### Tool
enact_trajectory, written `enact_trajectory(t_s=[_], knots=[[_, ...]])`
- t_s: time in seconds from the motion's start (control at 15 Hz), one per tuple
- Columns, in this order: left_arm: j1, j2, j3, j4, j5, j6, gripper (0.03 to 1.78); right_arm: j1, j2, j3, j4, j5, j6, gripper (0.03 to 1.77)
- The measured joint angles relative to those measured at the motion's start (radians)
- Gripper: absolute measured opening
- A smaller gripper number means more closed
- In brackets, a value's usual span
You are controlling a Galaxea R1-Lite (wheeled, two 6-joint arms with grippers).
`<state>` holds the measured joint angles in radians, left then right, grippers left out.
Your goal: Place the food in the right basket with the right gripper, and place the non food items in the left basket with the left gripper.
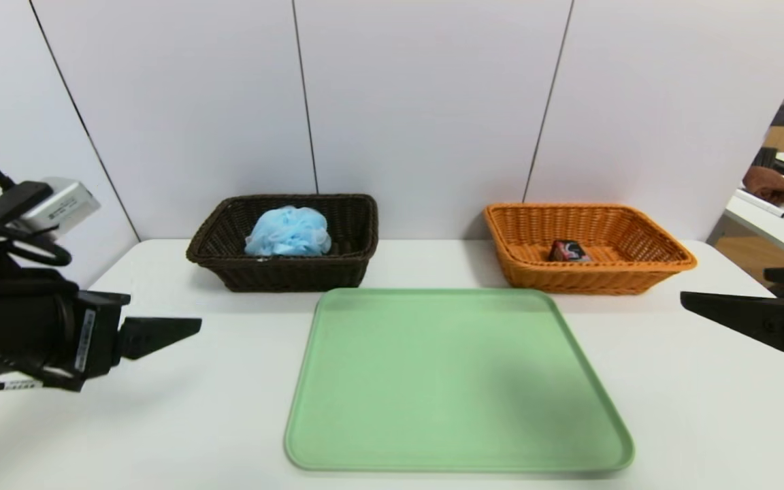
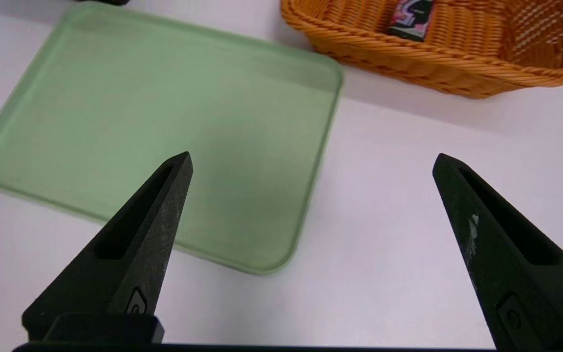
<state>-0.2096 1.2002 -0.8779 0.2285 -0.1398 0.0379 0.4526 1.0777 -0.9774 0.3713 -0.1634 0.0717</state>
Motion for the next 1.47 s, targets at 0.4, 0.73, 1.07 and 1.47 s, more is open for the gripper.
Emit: enact_trajectory(t_s=[0.4,0.73,1.07,1.47], knots=[[-0.081,-0.206,0.145,0.059,0.003,0.005,1.69,-0.014,-0.185,0.082,0.003,-0.069,-0.008,1.70],[-0.068,-0.345,0.250,0.054,0.007,0.009,1.69,-0.041,-0.336,0.179,0.004,-0.068,-0.013,1.70],[0.018,-0.484,0.327,0.056,0.006,0.034,1.69,-0.078,-0.445,0.228,0.023,-0.062,-0.012,1.70],[0.203,-0.648,0.412,0.037,0.002,0.076,1.69,-0.208,-0.543,0.266,0.026,-0.056,-0.013,1.70]])
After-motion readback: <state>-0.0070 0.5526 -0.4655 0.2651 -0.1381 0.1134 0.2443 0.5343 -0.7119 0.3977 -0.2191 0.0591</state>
